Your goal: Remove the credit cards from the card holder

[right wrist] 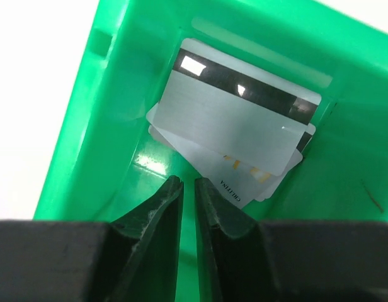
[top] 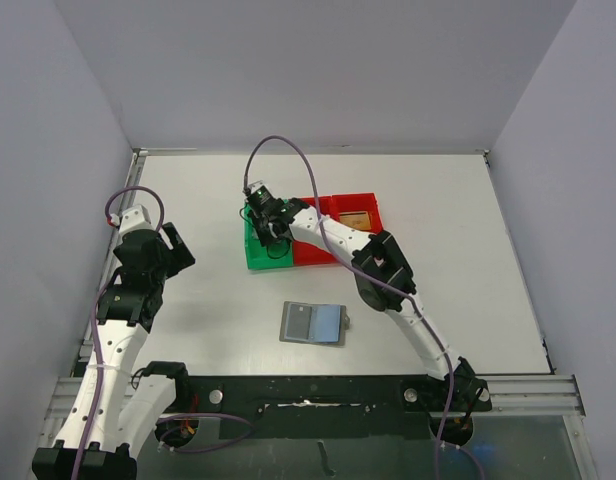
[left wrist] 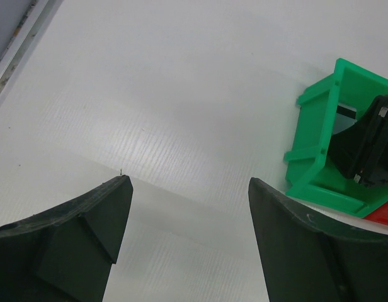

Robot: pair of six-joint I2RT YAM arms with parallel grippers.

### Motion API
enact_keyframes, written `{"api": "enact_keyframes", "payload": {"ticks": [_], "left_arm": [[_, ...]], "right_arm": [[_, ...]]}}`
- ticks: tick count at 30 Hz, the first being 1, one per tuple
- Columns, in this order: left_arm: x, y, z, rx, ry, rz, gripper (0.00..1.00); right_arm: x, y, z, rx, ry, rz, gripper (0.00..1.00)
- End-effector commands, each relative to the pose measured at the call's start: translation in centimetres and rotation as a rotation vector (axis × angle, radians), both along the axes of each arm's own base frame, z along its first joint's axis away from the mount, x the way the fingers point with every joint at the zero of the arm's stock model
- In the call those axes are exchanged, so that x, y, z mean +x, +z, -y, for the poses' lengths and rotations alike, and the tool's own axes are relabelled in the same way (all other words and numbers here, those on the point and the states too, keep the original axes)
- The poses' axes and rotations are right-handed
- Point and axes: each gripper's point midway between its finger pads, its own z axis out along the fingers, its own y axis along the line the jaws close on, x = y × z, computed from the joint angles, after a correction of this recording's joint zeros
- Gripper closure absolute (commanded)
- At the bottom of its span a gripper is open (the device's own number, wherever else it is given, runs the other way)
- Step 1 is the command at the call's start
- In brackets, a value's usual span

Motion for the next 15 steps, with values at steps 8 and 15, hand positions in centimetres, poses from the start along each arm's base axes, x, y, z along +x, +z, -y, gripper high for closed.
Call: {"api": "enact_keyframes", "payload": {"ticks": [8,15], "left_arm": [[0.9,1.6,0.0,-0.009,-0.002,0.067,0.25],[0.9,1.6,0.0,-0.009,-0.001,0.068,0.25]], "right_arm": [[0.6,2.8,-1.4,-0.012,-0.002,0.111,0.84],[0.2,0.0,-1.0,-0.037,-0.022,0.053,0.85]]}}
